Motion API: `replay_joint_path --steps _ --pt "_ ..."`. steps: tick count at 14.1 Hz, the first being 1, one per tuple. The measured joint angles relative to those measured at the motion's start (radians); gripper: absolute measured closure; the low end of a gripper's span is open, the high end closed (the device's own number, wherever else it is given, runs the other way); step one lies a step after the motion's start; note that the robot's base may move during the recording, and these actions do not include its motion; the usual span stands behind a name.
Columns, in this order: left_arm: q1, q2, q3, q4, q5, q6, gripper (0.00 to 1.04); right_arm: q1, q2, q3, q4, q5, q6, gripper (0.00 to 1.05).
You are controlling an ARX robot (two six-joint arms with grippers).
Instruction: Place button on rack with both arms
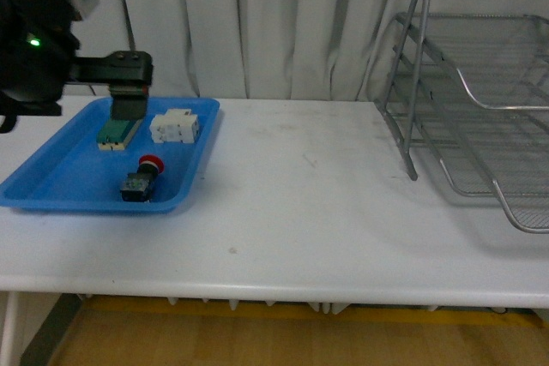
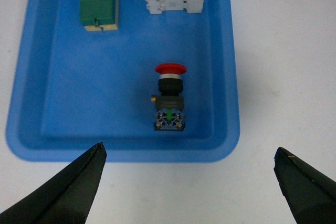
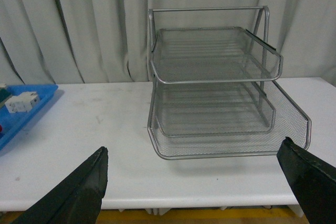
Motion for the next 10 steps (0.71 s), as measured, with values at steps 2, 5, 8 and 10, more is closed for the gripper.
replay_joint_path --steps 2,5,8,10 --pt "-0.01 0.142 0.142 -0.038 0.012 0.042 0.07 0.0 0.0 0.0 0.0 0.0 0.0 0.06" --pt "-0.002 0.269 0.246 -0.094 0.011 0.12 0.07 0.0 0.0 0.0 0.0 0.0 0.0 0.06" --pt "0.04 0.366 0.31 -0.114 -0.037 0.127 0.07 0.0 0.0 0.0 0.0 0.0 0.0 0.06" --pt "0.069 0.412 0.329 -0.119 -0.039 0.107 0.07 0.0 0.0 0.0 0.0 0.0 0.0 0.06"
